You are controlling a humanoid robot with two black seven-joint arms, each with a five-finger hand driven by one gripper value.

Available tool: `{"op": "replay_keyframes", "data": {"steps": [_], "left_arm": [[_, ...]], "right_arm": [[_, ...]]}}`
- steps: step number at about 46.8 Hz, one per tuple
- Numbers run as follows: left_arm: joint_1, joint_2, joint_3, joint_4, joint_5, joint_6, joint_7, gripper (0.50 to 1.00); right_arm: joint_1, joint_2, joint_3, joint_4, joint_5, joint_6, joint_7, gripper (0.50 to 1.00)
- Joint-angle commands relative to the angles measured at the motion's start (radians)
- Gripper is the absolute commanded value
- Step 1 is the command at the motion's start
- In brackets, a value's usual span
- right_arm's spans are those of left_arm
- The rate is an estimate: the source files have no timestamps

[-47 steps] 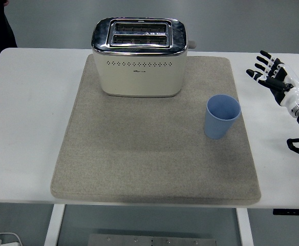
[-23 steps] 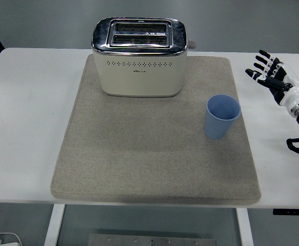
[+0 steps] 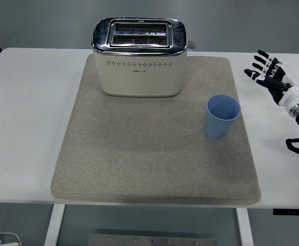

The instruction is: Put the water cup in front of the bread machine

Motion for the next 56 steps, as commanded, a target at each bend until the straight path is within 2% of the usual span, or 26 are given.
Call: {"op": "replay_keyframes", "data": {"steps": [1,35,50,56], "left_arm": [[0.0,0.0,0.0,0.0,0.0,0.0,-0.001,1.0],[0.001,0.0,0.0,0.0,0.0,0.0,0.0,1.0],[0.001,0.0,0.0,0.0,0.0,0.0,0.0,1.0],[0.001,0.0,0.0,0.0,0.0,0.0,0.0,1.0]], "right_arm": [[0.001,0.0,0.0,0.0,0.0,0.003,-0.006,0.917],[0.004,-0.018,-0.001,0.003,0.006,0.001,-0.006,0.915],[0.001,-0.063,-0.006,0.081,-0.008,0.0,0.007,0.915],[0.001,-0.101,-0.011,0.13,-0.014,0.0,0.008,0.915]]}}
